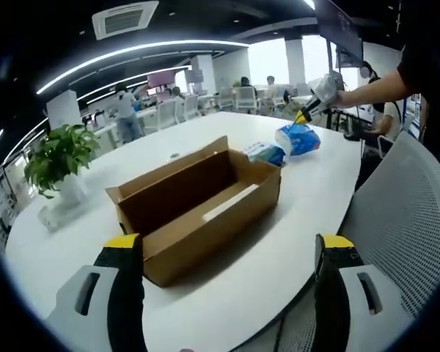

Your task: Operate the shoe box by opening the lid, removing the specified soft item, and placing it in the target area until the item is outside and the box remains undamaged.

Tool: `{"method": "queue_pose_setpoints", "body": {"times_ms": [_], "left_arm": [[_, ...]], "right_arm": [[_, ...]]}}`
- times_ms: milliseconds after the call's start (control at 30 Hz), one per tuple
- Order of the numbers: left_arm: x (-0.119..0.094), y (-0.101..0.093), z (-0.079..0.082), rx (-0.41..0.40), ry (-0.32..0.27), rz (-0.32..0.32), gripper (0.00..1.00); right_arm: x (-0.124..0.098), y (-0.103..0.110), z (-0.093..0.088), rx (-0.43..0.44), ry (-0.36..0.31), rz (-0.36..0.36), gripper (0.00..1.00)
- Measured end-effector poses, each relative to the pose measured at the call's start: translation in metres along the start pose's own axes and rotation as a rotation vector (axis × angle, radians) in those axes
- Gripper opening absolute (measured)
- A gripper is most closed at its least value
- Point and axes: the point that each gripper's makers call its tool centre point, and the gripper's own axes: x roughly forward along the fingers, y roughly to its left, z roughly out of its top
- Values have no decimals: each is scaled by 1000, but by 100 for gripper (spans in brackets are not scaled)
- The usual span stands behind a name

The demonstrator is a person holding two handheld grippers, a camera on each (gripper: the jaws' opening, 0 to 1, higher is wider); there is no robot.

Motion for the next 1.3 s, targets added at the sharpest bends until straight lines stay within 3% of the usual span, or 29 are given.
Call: {"method": "queue_pose_setpoints", "body": {"times_ms": [600,900,1300], "left_arm": [[0,1,-1,2,4,2,96],[1,-1,-2,6,8,-5,96],[2,-3,-2,10,14,-15,96]], "right_arm": [[12,3,-30,65,76,-13,0],[6,3,-31,126,67,-40,0],[-11,14,-44,254,83,-60,26]]}}
